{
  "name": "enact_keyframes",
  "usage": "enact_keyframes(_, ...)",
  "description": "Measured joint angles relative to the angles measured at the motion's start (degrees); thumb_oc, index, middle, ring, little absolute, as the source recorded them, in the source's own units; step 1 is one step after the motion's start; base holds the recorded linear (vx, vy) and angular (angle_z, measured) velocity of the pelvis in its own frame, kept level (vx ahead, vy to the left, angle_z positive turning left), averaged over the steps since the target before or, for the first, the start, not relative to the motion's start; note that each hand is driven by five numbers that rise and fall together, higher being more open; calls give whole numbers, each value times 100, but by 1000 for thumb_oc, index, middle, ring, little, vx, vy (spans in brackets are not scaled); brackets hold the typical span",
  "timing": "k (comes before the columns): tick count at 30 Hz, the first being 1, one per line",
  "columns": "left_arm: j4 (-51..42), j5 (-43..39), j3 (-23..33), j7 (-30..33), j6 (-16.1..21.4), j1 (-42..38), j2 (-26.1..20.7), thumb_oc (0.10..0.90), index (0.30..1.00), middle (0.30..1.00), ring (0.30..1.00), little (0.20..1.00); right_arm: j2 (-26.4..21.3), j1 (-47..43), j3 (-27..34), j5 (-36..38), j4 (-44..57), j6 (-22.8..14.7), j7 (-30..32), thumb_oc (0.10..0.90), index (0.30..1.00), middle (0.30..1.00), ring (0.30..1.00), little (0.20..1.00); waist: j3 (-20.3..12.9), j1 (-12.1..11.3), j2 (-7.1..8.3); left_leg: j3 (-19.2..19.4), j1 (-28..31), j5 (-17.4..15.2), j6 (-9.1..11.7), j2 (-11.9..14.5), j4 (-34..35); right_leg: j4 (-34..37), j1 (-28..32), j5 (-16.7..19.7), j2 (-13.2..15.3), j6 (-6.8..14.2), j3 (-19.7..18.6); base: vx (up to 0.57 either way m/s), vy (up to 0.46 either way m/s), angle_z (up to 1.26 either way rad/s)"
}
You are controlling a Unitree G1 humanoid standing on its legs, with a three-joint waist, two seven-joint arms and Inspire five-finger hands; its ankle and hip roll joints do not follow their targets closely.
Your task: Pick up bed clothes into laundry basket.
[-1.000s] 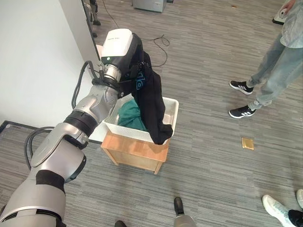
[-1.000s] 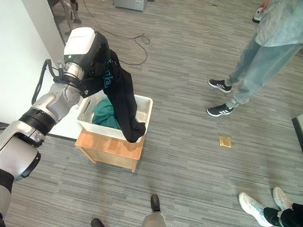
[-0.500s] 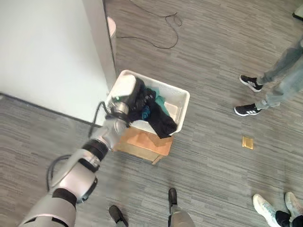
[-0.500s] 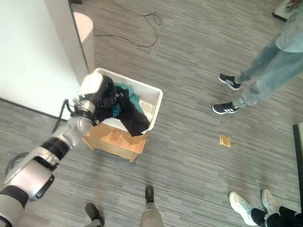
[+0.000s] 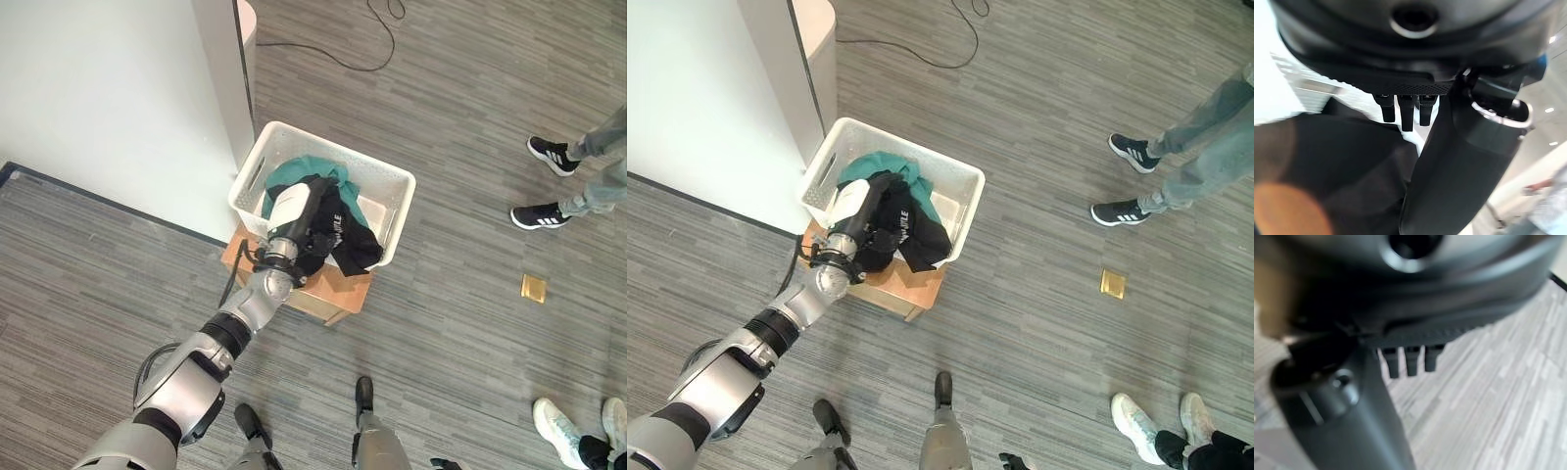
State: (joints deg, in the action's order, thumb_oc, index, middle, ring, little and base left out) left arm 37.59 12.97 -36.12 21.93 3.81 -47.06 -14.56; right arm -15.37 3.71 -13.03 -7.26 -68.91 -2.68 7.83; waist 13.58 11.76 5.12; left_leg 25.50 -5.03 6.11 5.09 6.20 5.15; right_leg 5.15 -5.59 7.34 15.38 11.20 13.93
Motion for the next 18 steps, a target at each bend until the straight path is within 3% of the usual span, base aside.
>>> enact_keyframes(3, -225, 2, -49, -15, 110, -94, 181, 800, 900, 900, 900, 900, -56, -61, 4, 8, -23, -7, -6, 800, 900, 900, 900, 900, -35, 0, -45, -66, 250, -4, 2, 1, 1, 2, 293, -11, -3, 9, 62, 48, -46, 10)
enact_keyframes(9, -289, 15, -117, -24, 225, -268, 102, 800, 900, 900, 900, 900, -153, -62, 31, 14, -60, 46, -17, 800, 900, 900, 900, 900, -229, 38, -307, -18, 416, -7, -1, 13, 5, 2, 407, -22, -12, 5, -7, 51, -49, -6)
enact_keyframes(12, -477, 17, -128, -15, 228, -260, 60, 800, 900, 900, 900, 900, -152, 17, 71, 22, -65, 64, -21, 800, 900, 900, 900, 900, -295, 94, -350, -29, 478, -5, 0, 11, 7, 2, 476, -32, -15, 6, -3, -3, -40, 1)
enact_keyframes(18, -710, 34, -139, -13, 234, -224, -131, 800, 900, 900, 900, 900, -144, 220, 123, 34, -268, 158, -31, 800, 900, 900, 900, 900, -764, 138, -365, -59, 522, 6, 4, 34, 8, 3, 529, -37, -34, 5, 2, 18, -54, 2)
